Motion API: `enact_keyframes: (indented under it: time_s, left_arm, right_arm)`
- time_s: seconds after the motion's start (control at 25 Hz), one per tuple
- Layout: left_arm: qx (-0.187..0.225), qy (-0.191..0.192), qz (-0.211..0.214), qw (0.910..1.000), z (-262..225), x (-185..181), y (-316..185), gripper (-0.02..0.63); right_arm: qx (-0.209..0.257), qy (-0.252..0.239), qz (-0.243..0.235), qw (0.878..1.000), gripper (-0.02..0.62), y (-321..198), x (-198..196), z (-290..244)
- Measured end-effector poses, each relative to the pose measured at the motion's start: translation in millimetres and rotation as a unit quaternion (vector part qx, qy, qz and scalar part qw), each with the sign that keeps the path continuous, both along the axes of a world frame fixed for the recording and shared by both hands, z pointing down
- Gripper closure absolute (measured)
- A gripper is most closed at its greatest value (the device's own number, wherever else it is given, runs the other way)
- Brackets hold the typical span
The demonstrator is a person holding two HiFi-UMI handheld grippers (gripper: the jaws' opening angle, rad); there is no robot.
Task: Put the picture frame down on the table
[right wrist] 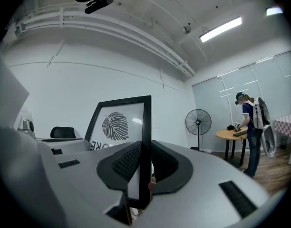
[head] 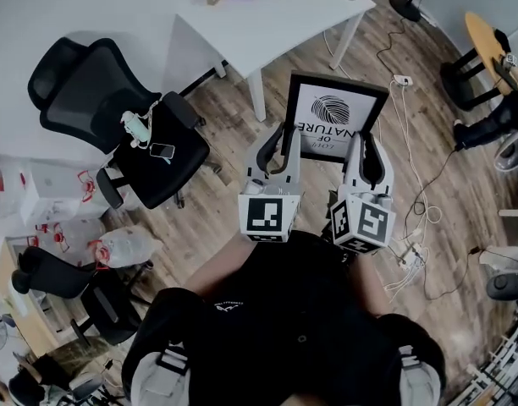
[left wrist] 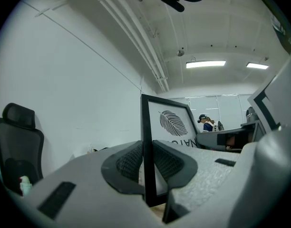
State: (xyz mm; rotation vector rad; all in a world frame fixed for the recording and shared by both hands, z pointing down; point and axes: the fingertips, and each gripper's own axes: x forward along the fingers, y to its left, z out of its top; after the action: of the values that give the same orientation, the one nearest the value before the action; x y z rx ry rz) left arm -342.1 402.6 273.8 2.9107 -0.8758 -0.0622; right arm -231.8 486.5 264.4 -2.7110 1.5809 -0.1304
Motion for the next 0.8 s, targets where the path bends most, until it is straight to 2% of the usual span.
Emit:
enact_keyframes:
  time_s: [0.2, 0.4, 0.64, 0.8]
  left_arm:
    - [0.011, -0.004, -0.021, 0.9997, 0, 7, 48, 0.537]
    - [0.027, 0.006, -0.044, 0.9986, -15, 8, 88, 0.537]
    - [0.032, 0.001, -0.045, 0.9985, -11, 15, 131, 0.537]
    - [0.026, -0.007, -0.039, 0.9989, -4, 20, 137, 0.537]
  right_arm:
    - [0.017, -0.012, -0.025, 0.999, 0.531, 45, 9, 2]
    - [0.039, 0.007, -0.058, 0.998, 0.531, 81, 13, -14]
    - [0.034, 0.003, -0.062, 0.998, 0.531, 123, 20, -10]
    - [0.019, -0.008, -0.053, 0.998, 0.531, 130, 24, -2]
